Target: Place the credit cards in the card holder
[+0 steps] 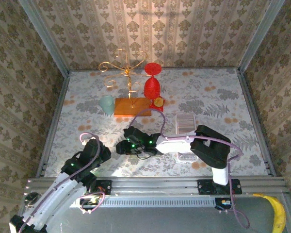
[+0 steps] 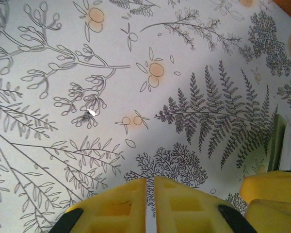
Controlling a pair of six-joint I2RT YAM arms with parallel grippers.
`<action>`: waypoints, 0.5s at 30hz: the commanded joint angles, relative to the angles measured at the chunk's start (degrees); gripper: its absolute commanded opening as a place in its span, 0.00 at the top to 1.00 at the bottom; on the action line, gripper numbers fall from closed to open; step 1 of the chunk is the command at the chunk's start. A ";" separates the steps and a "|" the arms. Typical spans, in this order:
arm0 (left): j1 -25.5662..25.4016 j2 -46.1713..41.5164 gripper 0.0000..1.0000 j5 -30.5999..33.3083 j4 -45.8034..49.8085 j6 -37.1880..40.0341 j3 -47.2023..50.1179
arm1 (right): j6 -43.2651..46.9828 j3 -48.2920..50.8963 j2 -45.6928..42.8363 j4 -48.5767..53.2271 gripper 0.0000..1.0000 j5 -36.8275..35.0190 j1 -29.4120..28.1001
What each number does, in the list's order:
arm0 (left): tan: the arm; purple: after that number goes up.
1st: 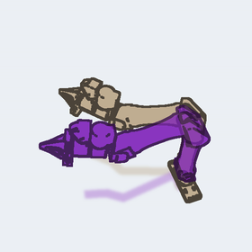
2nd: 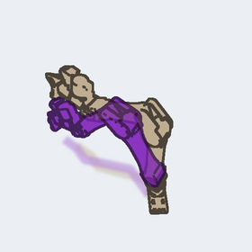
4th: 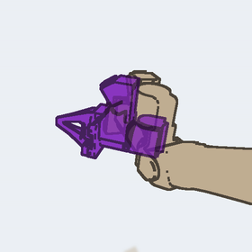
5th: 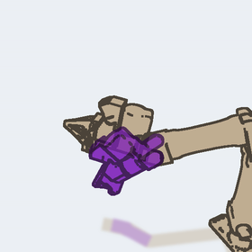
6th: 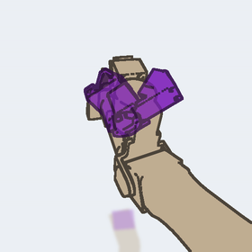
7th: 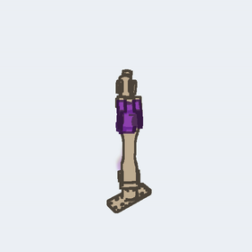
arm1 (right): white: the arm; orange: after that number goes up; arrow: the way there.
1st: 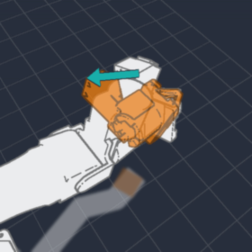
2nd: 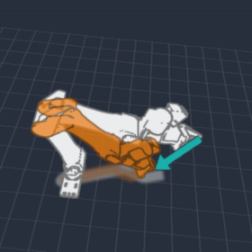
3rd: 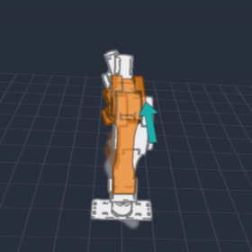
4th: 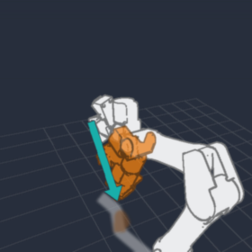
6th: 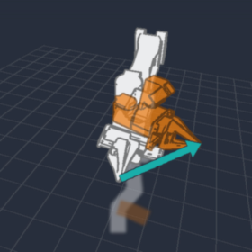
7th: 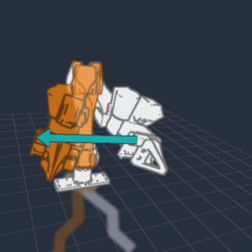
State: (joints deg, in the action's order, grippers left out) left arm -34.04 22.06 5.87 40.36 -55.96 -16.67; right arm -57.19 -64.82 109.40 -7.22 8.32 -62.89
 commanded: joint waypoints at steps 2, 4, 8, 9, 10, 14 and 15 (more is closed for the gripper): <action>0.64 -0.80 0.87 0.90 4.28 -0.64 -2.36 | 1.59 -3.91 1.40 -2.22 0.55 1.65 -0.21; 0.64 -0.76 0.87 0.32 4.80 -0.51 -2.90 | 2.10 -5.27 2.07 -1.80 0.55 1.90 -0.13; 0.65 -0.52 0.82 -1.89 3.47 1.34 -3.37 | 4.99 -6.36 -0.72 5.28 0.55 -4.08 -0.04; 0.64 -0.25 0.79 -3.13 2.43 1.99 -3.46 | 6.14 -6.26 -2.42 8.73 0.55 -6.67 0.05; 0.64 -0.03 0.75 -4.59 1.17 2.52 -3.55 | 6.98 -5.40 -4.56 11.38 0.55 -9.02 0.13; 0.64 2.75 0.62 -9.02 -4.00 4.67 -3.93 | 7.25 1.85 -14.14 18.09 0.54 -16.85 0.72; 0.64 3.92 0.59 -10.18 -5.43 5.41 -4.15 | 6.98 3.37 -16.01 19.93 0.54 -18.21 0.80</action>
State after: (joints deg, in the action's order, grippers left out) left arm -33.95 24.25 0.23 39.31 -53.36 -18.98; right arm -51.57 -64.23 99.53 4.14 -1.43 -62.61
